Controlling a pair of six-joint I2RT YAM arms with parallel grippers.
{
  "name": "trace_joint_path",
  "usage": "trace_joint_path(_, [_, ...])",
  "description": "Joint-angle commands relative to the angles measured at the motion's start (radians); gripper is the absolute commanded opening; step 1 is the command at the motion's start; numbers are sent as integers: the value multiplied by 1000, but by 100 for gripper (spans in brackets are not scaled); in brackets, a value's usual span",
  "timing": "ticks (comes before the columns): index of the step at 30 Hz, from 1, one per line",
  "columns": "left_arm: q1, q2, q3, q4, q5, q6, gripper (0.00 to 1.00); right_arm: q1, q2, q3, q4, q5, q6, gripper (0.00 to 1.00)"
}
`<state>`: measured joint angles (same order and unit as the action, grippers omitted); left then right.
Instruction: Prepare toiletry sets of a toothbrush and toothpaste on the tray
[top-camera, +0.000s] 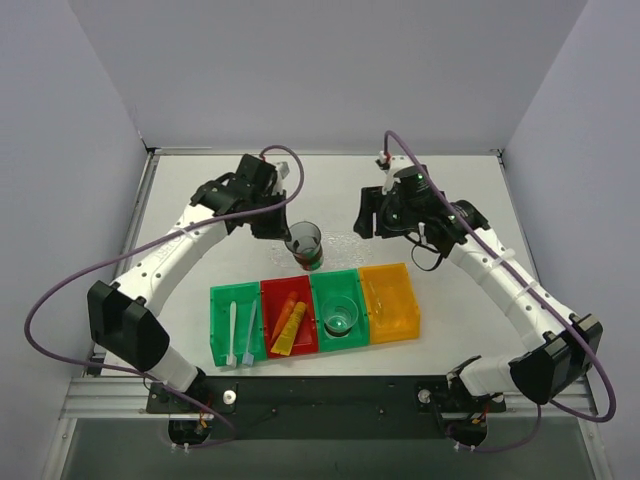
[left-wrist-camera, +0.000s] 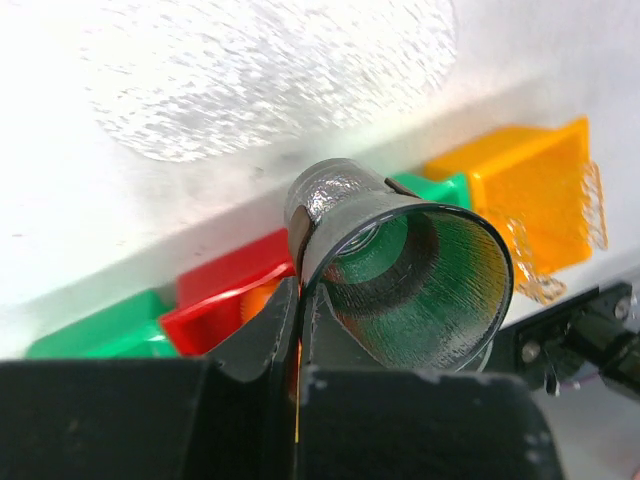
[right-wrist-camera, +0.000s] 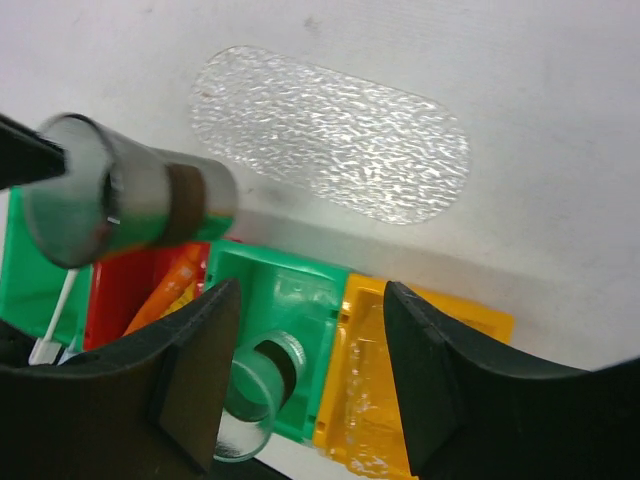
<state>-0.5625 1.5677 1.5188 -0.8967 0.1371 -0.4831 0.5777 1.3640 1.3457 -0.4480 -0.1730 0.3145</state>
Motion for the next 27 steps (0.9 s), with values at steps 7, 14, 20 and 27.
trace_joint_path(7, [184, -41, 64, 101, 30, 144, 0, -245, -135, -249, -29, -13, -37, 43])
trace_joint_path(14, [245, -28, 78, 101, 58, 207, 0, -334, -124, -394, -24, -49, -57, 37])
trace_joint_path(20, [282, -34, 52, 111, 97, 221, 0, -388, -121, -473, 18, -108, -45, 34])
trace_joint_path(27, [299, -44, 8, 122, 130, 212, 0, -403, -48, -525, 83, -200, -74, 34])
